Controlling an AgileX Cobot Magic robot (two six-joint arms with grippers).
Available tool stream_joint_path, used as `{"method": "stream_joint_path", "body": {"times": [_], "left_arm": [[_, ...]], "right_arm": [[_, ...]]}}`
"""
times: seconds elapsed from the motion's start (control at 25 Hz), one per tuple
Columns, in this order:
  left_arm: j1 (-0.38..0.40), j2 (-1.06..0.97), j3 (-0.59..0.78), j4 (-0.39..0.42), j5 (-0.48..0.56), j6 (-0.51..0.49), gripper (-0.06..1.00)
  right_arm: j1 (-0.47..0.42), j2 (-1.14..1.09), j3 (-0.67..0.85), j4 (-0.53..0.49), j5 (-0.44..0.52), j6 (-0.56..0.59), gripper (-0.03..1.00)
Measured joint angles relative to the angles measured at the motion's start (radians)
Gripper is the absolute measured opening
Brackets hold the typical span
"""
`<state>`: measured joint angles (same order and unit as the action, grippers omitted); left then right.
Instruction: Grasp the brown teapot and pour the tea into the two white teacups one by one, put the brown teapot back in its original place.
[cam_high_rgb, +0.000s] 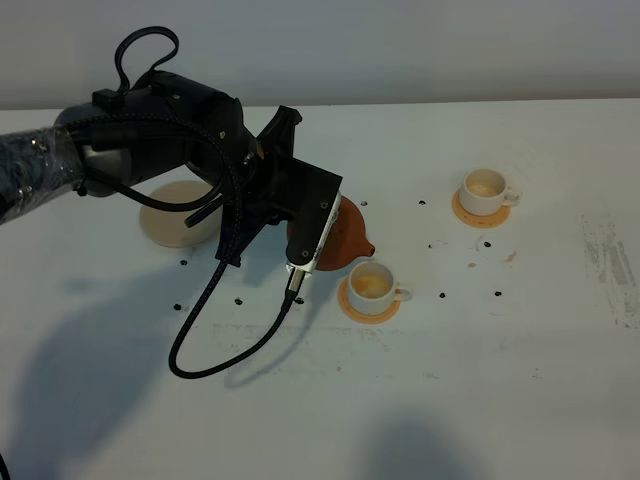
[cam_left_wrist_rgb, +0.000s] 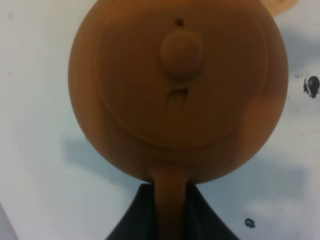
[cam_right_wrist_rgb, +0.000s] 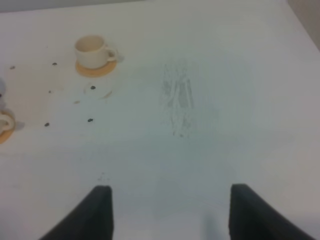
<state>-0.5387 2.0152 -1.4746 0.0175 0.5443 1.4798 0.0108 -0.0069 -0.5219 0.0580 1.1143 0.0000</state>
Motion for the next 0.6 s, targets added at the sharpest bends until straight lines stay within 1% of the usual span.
{"method": "stream_joint_path", "body": {"times": [0.44, 0.6], "left_arm": [[-0.005, 0.0, 0.0, 0.09, -0.022, 0.0, 0.08], [-0.014, 0.0, 0.0, 0.107, -0.039, 0.0, 0.08]], "right_arm": [[0.0, 0.0, 0.0, 0.0, 0.0, 0.0, 0.49], [0.0, 0.0, 0.0, 0.0, 0.0, 0.0, 0.49]]}}
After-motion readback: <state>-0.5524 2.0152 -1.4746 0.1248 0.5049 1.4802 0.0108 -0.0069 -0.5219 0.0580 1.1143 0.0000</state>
